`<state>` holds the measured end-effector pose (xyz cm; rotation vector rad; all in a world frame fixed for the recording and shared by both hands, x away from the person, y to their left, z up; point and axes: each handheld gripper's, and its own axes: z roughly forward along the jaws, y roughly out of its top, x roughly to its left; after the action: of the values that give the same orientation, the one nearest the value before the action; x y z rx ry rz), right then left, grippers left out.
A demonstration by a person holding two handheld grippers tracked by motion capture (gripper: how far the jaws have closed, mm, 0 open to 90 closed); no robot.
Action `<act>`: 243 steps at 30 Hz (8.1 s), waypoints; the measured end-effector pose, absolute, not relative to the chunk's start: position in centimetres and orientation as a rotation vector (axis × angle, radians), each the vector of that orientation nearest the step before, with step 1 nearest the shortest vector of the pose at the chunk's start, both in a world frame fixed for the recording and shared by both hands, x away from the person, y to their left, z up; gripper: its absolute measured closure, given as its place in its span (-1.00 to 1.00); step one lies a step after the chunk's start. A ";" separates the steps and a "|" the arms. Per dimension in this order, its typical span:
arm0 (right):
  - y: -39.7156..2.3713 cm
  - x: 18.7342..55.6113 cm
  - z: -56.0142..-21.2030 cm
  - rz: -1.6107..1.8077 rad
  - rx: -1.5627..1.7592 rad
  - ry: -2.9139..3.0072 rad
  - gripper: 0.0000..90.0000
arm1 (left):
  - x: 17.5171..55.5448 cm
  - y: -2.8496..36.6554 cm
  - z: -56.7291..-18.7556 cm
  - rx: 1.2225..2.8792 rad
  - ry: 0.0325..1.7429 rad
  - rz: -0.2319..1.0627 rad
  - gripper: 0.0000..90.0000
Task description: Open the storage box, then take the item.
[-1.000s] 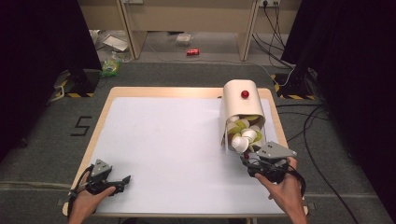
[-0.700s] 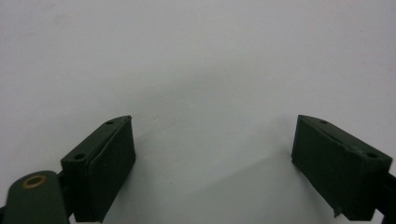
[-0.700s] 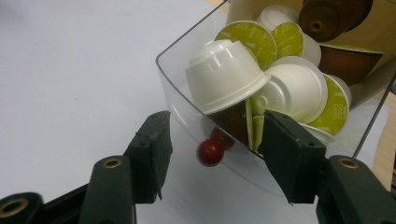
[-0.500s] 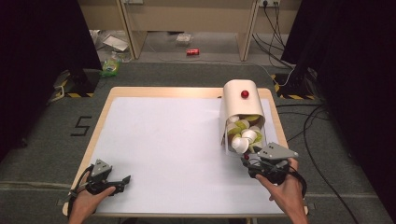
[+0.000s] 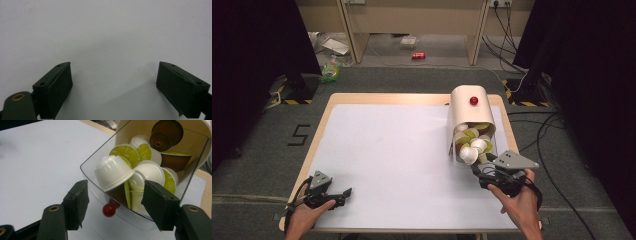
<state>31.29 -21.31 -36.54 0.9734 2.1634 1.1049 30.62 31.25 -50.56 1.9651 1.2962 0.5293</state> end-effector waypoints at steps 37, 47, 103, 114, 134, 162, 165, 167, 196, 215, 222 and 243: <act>-19.7 33.2 -35.9 1.131 0.996 2.140 -0.17 | 30.6 31.2 -50.6 1.969 1.297 0.531 -0.73; -19.5 33.8 -36.2 1.116 1.008 2.145 -0.17 | 30.6 31.2 -50.6 1.968 1.297 0.531 -0.73; -18.9 34.8 -36.6 1.046 1.006 2.127 -0.06 | 30.6 31.2 -50.6 1.968 1.296 0.530 -0.72; -19.1 35.3 -37.3 1.035 1.013 2.160 -0.14 | 30.6 31.2 -50.6 1.967 1.297 0.530 -0.73; -17.7 35.2 -37.1 0.980 0.963 2.140 -0.11 | 30.6 31.2 -50.6 1.967 1.297 0.529 -0.72; -21.1 32.6 -34.3 1.105 0.998 2.032 -0.11 | 30.6 31.2 -50.6 1.966 1.297 0.530 -0.72; -21.4 32.3 -34.3 1.108 1.004 2.029 -0.11 | 30.6 31.2 -50.6 1.966 1.296 0.530 -0.72; -21.7 32.2 -34.2 1.106 1.007 2.027 -0.11 | 30.6 31.2 -50.6 1.966 1.297 0.530 -0.72; -27.1 29.5 -36.6 1.076 1.159 1.966 -0.12 | 30.6 31.2 -50.6 1.966 1.296 0.530 -0.72; -27.7 30.3 -39.9 1.023 1.230 2.022 -0.12 | 30.6 31.3 -50.6 1.967 1.296 0.529 -0.72; -28.2 30.5 -40.4 1.026 1.249 2.024 -0.12 | 30.6 31.3 -50.6 1.966 1.296 0.529 -0.72; -28.7 31.8 -43.5 0.985 1.311 2.084 -0.12 | 30.6 31.3 -50.6 1.966 1.296 0.528 -0.72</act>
<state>31.83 -28.68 -43.55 1.3105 2.0841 0.9848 30.62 31.26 -50.56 1.9663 1.2961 0.5282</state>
